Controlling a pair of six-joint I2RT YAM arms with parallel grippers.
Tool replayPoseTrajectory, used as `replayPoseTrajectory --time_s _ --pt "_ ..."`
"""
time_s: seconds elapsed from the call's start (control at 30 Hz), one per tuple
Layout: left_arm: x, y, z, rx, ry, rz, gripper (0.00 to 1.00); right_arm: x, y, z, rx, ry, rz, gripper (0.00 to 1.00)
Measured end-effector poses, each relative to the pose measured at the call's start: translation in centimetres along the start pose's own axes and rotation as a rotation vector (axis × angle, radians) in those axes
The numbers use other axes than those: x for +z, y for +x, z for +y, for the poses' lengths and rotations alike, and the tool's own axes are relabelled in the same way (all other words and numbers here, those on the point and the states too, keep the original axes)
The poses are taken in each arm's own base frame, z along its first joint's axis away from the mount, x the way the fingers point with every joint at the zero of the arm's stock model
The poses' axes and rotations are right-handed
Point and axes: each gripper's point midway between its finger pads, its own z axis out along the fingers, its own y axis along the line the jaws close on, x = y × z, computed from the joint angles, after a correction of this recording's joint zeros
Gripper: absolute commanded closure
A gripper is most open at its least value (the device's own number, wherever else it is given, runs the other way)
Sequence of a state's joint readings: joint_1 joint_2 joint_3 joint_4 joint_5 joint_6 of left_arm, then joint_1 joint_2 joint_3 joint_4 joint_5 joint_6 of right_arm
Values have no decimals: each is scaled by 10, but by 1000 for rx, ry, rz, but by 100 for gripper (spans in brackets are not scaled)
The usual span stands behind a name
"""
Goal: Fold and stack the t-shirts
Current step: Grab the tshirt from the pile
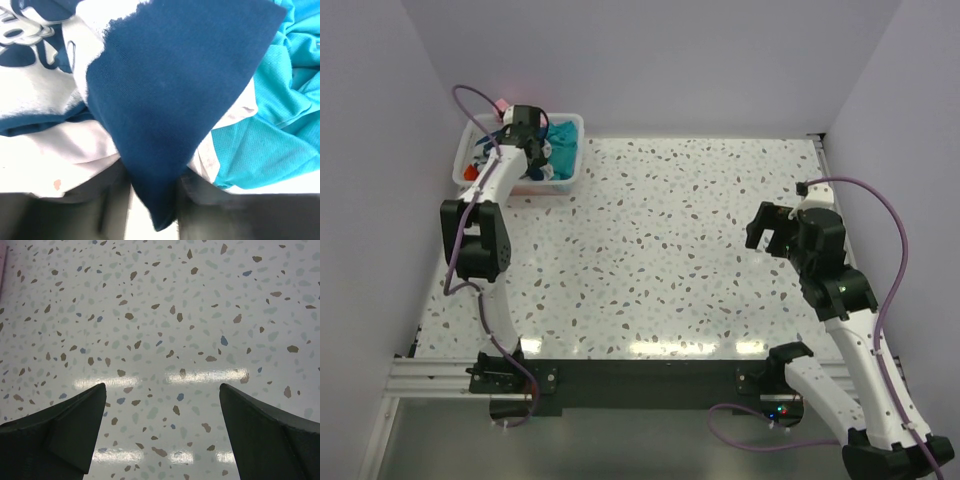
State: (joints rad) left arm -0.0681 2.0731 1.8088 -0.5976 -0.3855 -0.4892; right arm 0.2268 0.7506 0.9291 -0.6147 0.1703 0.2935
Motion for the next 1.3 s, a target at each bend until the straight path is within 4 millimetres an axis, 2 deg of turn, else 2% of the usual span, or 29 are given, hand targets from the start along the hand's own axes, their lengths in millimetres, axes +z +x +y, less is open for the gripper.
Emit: replayPoseTrajectory --time_s 0.03,0.07,0.27,0.37,0.47,0.57,0.73,0.9,0.97,1.13,1.23,1.3 --pt "-1 -2 1 -1 -1 -5 71 0 0 0 0 0 0 1" --pt "-3 -4 1 -1 -1 -10 81 0 0 0 -1 0 1 1" --pt "-6 -8 5 8 -11 -12 100 0 3 -1 -3 3 11 1" --pt "-12 -20 5 5 -4 -33 100 0 4 -1 -4 5 16 1" --pt "-27 -45 5 -8 7 -86 100 0 5 -1 -5 5 20 1" --pt "-57 -78 8 -41 26 -169 100 0 6 -1 -5 4 23 1" --pt "-138 -138 16 -107 116 -356 100 0 6 -1 -6 1 22 1" --pt "-245 -194 16 -190 320 -583 100 -2 7 -1 -6 -5 10 1" --pt "-287 -209 17 -216 408 -663 100 -3 8 0 -6 -16 5 1" --pt "-393 -226 7 -241 716 -818 100 -5 8 4 -5 -42 -5 1" --pt "-456 -217 -3 -228 947 -878 100 -7 6 4 -3 -47 -15 1" --pt "-489 -206 -10 -202 1095 -891 100 -9 5 5 -2 -51 -22 1"
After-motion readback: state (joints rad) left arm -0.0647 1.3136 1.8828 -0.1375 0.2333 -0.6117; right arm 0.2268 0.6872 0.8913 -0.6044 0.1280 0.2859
